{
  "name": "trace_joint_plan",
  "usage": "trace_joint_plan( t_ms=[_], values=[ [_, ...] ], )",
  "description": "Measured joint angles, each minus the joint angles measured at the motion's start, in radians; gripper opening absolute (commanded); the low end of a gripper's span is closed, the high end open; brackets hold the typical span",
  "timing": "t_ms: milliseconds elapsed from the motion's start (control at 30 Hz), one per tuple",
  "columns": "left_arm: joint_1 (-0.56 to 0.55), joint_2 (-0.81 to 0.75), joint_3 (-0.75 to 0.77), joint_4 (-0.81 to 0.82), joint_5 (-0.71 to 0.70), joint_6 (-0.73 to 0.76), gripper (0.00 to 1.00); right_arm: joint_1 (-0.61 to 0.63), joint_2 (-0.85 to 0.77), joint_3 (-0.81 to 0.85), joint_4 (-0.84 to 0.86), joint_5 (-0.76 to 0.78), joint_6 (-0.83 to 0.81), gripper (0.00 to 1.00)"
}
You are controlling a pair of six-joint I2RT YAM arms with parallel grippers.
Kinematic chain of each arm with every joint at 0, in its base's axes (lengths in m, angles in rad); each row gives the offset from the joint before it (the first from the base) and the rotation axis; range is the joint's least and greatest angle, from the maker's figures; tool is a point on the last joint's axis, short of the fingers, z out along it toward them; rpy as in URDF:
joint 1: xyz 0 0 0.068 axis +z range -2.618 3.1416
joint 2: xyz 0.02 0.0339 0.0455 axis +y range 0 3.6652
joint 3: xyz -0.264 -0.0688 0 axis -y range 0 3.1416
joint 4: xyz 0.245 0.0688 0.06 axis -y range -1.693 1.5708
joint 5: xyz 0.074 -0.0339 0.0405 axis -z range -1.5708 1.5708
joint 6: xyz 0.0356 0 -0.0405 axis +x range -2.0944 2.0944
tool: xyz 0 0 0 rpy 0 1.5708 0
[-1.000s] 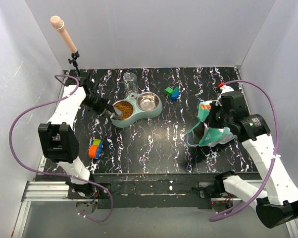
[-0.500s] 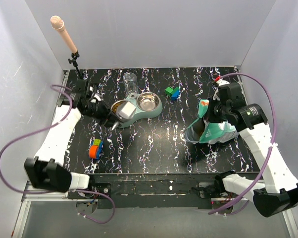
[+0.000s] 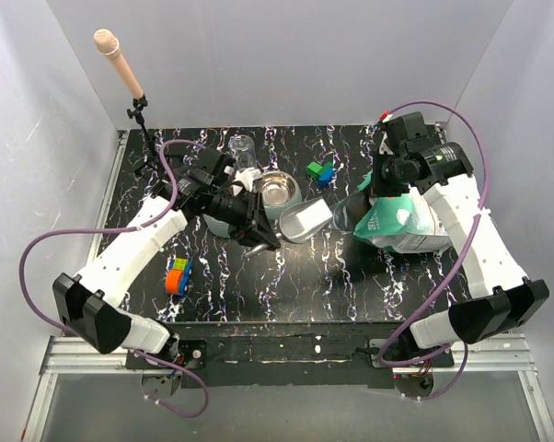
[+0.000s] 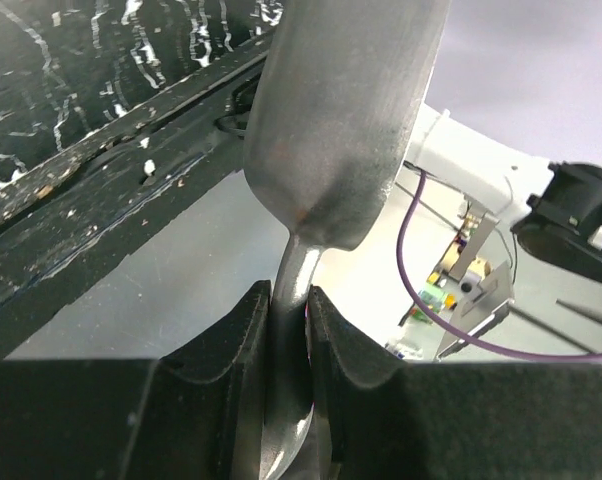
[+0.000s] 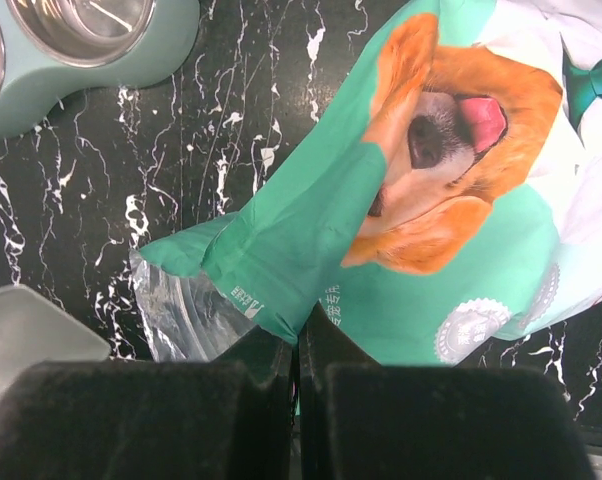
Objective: Serve the pet food
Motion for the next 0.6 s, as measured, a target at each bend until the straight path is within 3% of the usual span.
trace_joint_plan(
  t_ms=[300, 600],
  values=[
    [-0.116, 0.121, 0.134, 0.033, 0.026, 0.034, 0.00, 0.084, 0.011, 0.004, -0.037, 0.054, -0.002, 0.01],
    [-0.166, 0.251, 0.137, -0.038, 0.038, 0.062, 0.00, 0.144, 0.010, 0.002, -0.053, 0.090, -0.003, 0.01]
  ],
)
